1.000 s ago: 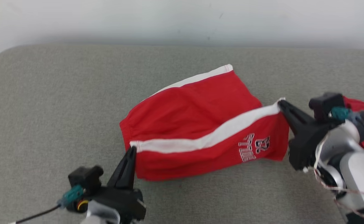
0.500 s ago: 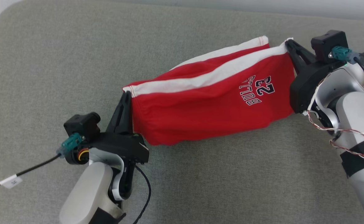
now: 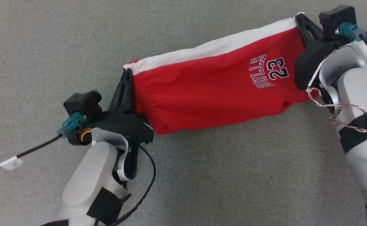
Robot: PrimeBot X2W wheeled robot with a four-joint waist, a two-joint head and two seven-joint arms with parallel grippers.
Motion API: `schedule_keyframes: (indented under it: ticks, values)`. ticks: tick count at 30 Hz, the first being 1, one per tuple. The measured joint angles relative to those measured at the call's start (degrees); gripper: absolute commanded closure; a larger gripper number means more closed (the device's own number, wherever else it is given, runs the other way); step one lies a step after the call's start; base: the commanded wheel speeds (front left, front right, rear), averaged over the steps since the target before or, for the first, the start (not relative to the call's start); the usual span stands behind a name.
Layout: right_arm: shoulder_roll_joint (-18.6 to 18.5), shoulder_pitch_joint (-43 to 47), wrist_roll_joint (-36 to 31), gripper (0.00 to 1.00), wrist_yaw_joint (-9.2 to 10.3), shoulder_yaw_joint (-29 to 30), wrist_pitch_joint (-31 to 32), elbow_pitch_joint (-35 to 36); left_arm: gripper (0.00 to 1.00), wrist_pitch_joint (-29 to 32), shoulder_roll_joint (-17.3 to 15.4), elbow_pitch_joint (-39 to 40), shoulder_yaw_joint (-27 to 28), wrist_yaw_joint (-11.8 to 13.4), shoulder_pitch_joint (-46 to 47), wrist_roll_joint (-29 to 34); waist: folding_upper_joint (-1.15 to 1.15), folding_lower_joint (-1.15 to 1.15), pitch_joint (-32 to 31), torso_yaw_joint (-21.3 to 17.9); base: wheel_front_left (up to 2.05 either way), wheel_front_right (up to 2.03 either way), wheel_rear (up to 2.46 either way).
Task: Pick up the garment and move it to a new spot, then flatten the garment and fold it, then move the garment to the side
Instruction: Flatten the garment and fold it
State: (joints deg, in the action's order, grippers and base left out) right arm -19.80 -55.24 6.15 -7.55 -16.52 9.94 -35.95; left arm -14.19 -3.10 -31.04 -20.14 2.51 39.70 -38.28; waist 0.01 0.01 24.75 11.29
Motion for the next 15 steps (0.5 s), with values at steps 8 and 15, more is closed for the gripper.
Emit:
schedule_keyframes:
  ticks: [8,15]
  values:
    - [2.11,-2.79,-0.55,0.00,0.00,3.35,-3.89,-5.03,0.00,-0.63,0.19,-1.14,-0.94,-0.48,2.09,-0.44,0.00,0.00,0.13,1.26,0.00,0.00,0.00]
    - [2.87,-3.60,1.55,0.00,0.00,5.36,1.63,-8.75,0.00,-0.85,-2.02,3.42,-1.98,-3.94,-0.57,4.65,-0.01,-0.01,-1.77,1.62,0.00,0.00,0.00]
